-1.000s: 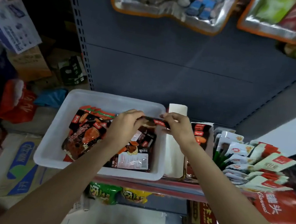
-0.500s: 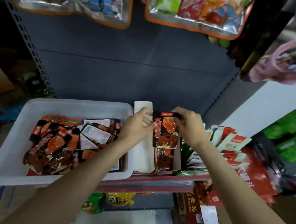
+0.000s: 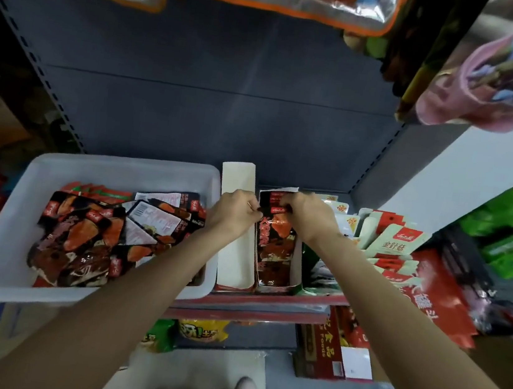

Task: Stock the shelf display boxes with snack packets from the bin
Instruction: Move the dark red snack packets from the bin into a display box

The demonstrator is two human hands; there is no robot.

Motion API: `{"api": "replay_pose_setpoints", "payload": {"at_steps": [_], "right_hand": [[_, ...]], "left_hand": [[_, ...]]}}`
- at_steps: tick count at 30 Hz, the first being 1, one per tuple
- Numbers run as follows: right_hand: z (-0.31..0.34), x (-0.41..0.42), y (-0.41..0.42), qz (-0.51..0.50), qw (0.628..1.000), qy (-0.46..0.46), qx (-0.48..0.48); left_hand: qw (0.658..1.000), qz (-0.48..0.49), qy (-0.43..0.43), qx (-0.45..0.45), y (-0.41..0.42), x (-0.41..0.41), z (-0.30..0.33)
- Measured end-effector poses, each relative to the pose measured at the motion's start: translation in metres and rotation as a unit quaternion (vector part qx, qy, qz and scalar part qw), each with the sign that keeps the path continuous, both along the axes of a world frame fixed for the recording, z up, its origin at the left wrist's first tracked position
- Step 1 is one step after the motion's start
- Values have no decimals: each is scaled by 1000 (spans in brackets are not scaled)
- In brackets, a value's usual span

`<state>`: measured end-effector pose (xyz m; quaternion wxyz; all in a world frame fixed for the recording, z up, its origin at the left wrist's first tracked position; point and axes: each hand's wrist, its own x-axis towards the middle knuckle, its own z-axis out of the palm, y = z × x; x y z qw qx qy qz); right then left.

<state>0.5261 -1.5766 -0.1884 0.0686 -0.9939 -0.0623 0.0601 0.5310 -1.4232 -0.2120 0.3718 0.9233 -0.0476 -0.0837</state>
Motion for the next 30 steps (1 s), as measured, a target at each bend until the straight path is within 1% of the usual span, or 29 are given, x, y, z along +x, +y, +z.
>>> {"api": "replay_pose_setpoints", "payload": {"at_steps": [5,8,9,10,12,14,16,18,19,21,23,24,26,28,30], "right_hand": [[-9,3,3,41,994,13,-97],[-18,1,5,55,993,2,-106],[-21,1,6,53,995,2,-88],[-22,1,7,45,998,6,-47],[-23,-1,13,23,996,14,91],[-23,-5,24,8,977,5,213],[-24,-9,41,3,963,0,269],[-25,-10,61,15,958,-3,286],[-26,-10,73,27,957,-7,287],[-28,-10,97,47,956,-2,289],[-32,-9,121,66,960,32,270],[-37,-10,132,79,964,56,249],[-49,-12,151,104,965,117,210],[-61,-14,164,121,964,178,160],[-70,-15,172,136,962,220,86]], "left_hand": [[1000,0,18,-9,-5,-1,-9],[999,-21,13,-29,-4,-7,-14],[999,-28,7,-33,-1,-9,-16],[999,-29,-5,-35,3,-11,-18],[998,-18,-44,-28,15,-17,-21],[996,4,-88,-5,35,-23,-24],[992,34,-122,27,60,-28,-26],[986,66,-143,58,89,-33,-29],[984,82,-140,70,103,-35,-30],[985,114,-105,79,132,-37,-37],[987,129,-58,80,159,-38,-44],[989,117,-33,85,171,-38,-49],[990,57,21,129,189,-41,-56],[977,-5,77,197,199,-44,-61],[965,-35,111,233,206,-47,-63]]}}
